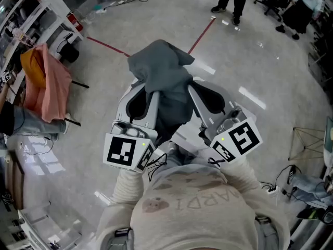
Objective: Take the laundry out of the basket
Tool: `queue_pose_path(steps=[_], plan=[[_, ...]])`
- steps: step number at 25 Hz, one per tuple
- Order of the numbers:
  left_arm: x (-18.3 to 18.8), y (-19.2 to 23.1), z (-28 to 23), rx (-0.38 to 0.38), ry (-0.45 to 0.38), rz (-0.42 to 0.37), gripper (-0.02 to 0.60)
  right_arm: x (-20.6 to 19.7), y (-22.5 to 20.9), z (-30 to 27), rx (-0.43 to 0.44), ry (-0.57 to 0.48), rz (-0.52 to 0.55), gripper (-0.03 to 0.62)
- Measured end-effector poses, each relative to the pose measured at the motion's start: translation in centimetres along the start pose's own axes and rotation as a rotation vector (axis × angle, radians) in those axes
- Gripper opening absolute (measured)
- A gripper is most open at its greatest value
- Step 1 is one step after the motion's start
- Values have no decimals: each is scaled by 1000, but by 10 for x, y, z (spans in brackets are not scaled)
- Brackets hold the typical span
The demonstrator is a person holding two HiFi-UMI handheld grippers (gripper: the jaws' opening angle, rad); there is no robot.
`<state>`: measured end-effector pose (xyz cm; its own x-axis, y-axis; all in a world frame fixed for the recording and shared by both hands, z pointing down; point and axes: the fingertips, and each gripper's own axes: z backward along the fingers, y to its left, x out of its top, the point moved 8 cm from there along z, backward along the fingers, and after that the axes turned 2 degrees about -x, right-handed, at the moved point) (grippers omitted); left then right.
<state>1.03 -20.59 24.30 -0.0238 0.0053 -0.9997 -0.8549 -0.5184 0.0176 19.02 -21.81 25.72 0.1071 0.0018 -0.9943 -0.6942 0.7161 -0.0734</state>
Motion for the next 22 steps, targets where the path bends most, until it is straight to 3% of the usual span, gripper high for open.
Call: queue_pose_path(steps=[9, 17, 20, 22], plan=[[-4, 0, -14, -36, 18, 5, 54, -1, -10, 2, -33, -3, -11, 28], [-39, -10, -38, -132, 81, 31, 54, -10, -34, 26, -163, -28, -59, 28], [-63, -17, -52, -177, 141, 45, 54, -8, -46, 36, -215, -31, -67, 28], [-86, -26, -66, -224, 228, 46, 55, -6, -57, 45, -247, -26, -70, 28]])
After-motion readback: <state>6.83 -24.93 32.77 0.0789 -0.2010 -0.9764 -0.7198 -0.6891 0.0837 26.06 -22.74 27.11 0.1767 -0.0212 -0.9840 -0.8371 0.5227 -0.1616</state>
